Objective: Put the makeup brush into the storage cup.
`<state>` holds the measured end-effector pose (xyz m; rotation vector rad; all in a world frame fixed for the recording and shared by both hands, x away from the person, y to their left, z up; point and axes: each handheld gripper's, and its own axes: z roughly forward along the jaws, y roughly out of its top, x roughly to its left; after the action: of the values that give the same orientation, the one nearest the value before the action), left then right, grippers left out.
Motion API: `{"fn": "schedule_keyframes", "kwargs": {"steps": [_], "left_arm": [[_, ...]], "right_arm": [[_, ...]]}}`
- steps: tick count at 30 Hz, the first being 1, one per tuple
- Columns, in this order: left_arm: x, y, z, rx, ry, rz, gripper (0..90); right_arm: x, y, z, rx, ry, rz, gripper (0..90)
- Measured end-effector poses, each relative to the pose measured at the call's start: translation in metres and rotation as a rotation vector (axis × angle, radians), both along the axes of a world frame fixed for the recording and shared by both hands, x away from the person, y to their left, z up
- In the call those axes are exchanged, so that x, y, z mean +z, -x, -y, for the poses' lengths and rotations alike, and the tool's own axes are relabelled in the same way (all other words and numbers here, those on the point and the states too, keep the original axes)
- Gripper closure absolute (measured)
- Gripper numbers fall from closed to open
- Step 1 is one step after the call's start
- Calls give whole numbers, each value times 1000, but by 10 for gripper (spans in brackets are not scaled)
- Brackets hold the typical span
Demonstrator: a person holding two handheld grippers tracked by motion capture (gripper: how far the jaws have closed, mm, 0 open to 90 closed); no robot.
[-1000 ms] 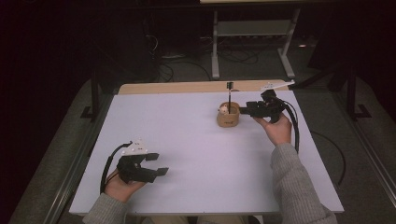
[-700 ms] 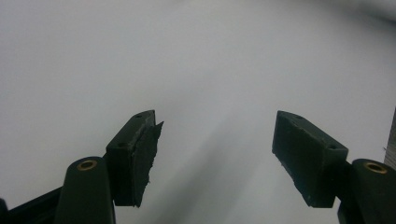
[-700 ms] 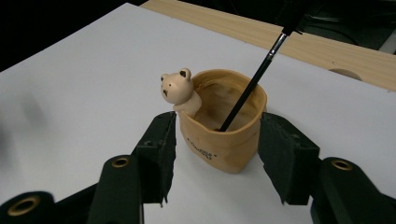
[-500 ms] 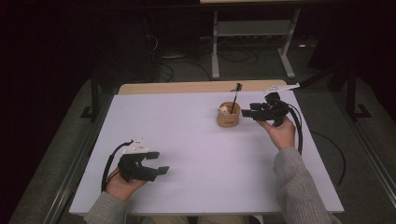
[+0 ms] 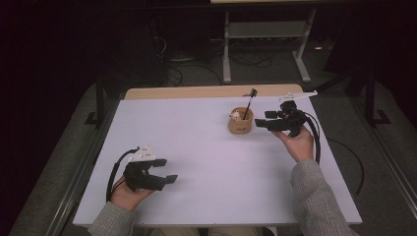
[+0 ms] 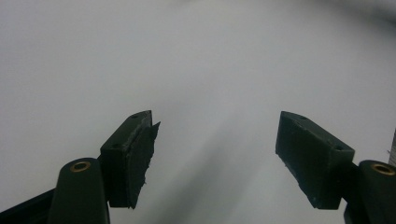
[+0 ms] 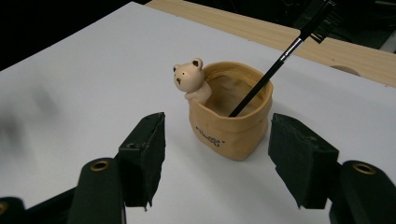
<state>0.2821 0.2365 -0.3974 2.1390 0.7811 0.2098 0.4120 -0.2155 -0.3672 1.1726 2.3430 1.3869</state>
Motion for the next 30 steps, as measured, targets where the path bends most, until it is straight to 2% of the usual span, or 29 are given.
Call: {"fn": "schedule_keyframes", "kwargs": {"steps": [17, 24, 26, 30], "left_arm": [[0, -1, -3, 10, 1, 11, 268], [0, -2, -3, 3, -12, 20, 266], [0, -2, -3, 5, -14, 11, 266], [0, -2, -4, 7, -11, 14, 268]], "right_arm": [[3, 15, -3, 20, 1, 12, 325], [2, 22, -5, 36, 25, 9, 324], [2, 24, -6, 40, 32, 15, 324], [3, 29, -7, 44, 28, 26, 325]]}}
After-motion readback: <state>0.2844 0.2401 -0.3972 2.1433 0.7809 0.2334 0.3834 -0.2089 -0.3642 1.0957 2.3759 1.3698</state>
